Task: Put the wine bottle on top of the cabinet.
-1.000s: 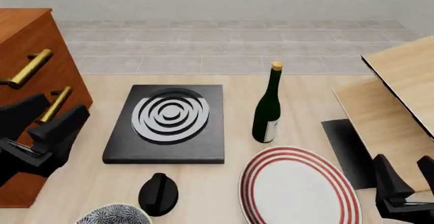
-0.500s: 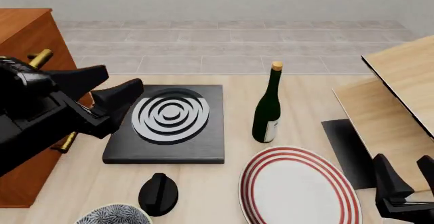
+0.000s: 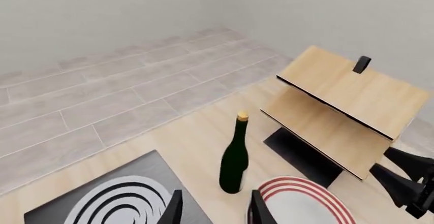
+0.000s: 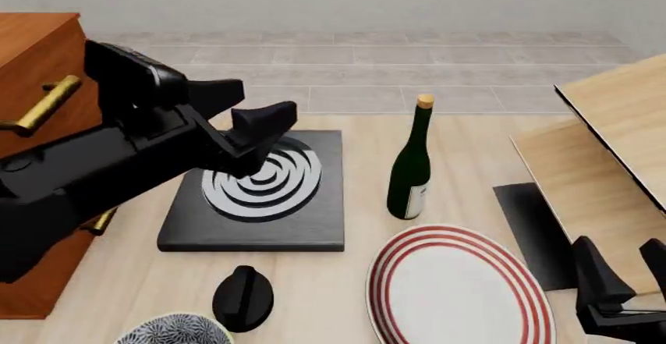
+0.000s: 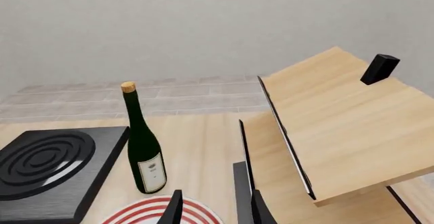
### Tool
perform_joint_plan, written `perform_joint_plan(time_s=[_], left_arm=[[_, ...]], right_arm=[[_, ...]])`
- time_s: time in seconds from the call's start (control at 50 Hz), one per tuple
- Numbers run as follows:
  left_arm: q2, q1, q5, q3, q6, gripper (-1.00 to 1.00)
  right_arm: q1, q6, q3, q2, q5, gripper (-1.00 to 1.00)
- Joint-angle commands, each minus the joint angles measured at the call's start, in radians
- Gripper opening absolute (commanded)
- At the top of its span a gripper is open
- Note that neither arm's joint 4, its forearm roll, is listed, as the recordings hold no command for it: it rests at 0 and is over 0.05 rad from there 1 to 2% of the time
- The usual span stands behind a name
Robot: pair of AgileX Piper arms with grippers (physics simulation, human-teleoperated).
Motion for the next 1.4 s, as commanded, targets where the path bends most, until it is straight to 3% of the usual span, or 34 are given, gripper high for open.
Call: perform_joint_plan(time_s=[0.02, 0.62, 0.7, 0.8, 0.96, 1.4], left_arm=[[0.071, -0.026, -0.001, -0.059, -0.005, 1.0], [0.216, -0.059, -0.02, -0.142, 0.002, 1.0], [0.261, -0.068, -0.022, -0.164, 0.054, 1.0], [0.292, -0.073, -0.022, -0.191, 0.052, 1.0], [0.307, -0.068, -0.045, -0.203, -0.016, 1.0], [0.415, -0.102, -0.02, -0.31, 0.007, 1.0]], right_arm=[[0.0, -0.001, 0.0, -0.002, 0.001, 1.0], [0.0, 0.002, 0.0, 0.006, -0.005, 1.0], [0.0, 0.0, 0.0, 0.004, -0.005, 1.0], [0.0, 0.001, 0.0, 0.005, -0.004, 1.0], [0.0, 0.002, 0.0, 0.005, -0.004, 1.0], [0.001, -0.001, 0.0, 0.002, -0.004, 1.0]])
